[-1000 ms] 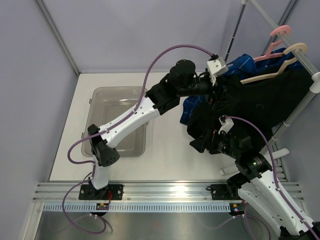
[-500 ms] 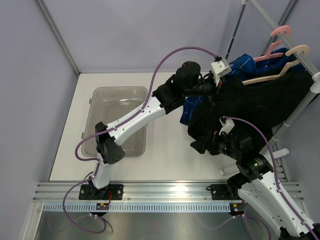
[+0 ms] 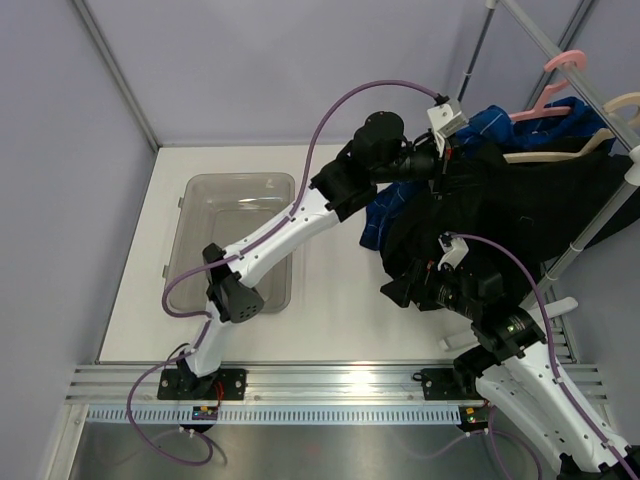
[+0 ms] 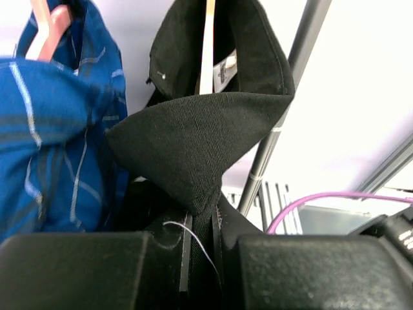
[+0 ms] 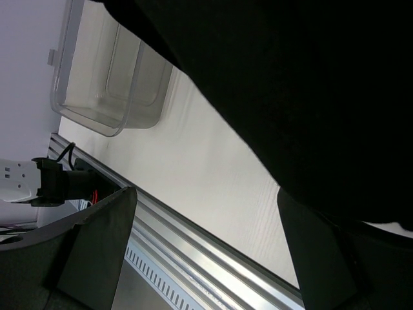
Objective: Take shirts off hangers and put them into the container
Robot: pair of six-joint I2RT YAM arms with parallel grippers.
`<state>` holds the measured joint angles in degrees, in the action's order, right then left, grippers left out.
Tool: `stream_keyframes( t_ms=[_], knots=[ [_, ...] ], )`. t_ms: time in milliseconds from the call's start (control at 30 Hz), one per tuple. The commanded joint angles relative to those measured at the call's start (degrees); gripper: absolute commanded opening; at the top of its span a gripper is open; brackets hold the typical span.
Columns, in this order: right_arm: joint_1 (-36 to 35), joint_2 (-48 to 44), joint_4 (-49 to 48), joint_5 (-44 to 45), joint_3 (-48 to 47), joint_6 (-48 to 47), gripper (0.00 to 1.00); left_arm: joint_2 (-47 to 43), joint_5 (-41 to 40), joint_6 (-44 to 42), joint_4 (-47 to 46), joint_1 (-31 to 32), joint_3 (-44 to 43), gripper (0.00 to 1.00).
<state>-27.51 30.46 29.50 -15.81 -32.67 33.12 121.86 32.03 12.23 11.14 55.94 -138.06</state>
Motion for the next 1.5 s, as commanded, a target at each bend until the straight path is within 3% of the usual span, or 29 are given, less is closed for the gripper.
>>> stream_keyframes(
  t_ms=[0,467,600,667,733,833,1100,1333,1467],
  knots=[
    [-0.62,-0.13,-0.23,0.52,-2.23,-0.96,0.99,2.06,1.98,5.16,-7.62,-0.57,-6.08,0.0],
    [-0.62,0.57,-1.81,1.84,-1.26,-0.08,0.99,10.32,2.6,15.28,-15.44,-2.94,-10.83,0.0],
    [-0.62,1.1,-1.9,2.54,-1.17,0.45,0.99,8.49,1.98,13.7,-11.94,-3.56,-8.99,0.0],
    [-0.53,0.92,-1.02,3.42,-1.35,0.54,1.0,5.77,1.02,11.43,-8.16,-3.82,-3.38,0.0],
    [-0.53,-0.21,0.21,5.0,-1.52,0.45,1.0,0.15,-0.99,9.49,-5.61,-3.91,1.63,0.0],
    [-0.53,-3.81,-0.31,3.87,-1.79,0.36,0.99,-9.05,-4.5,5.71,-0.17,-3.91,16.1,0.0],
    [-0.62,-4.88,1.69,-12.81,-11.17,-3.67,1.0,-28.68,-12.6,5.79,11.88,-4.0,35.8,0.0],
    [-0.53,-3.13,7.94,-14.59,-21.2,-8.78,0.99,-49.86,-16.73,8.16,14.88,-3.56,56.37,0.0],
    [-0.62,-1.9,9.26,-17.14,-25.5,-10.18,0.99,-64.16,-19.02,8.6,20.23,-3.47,62.55,0.0]
  ],
)
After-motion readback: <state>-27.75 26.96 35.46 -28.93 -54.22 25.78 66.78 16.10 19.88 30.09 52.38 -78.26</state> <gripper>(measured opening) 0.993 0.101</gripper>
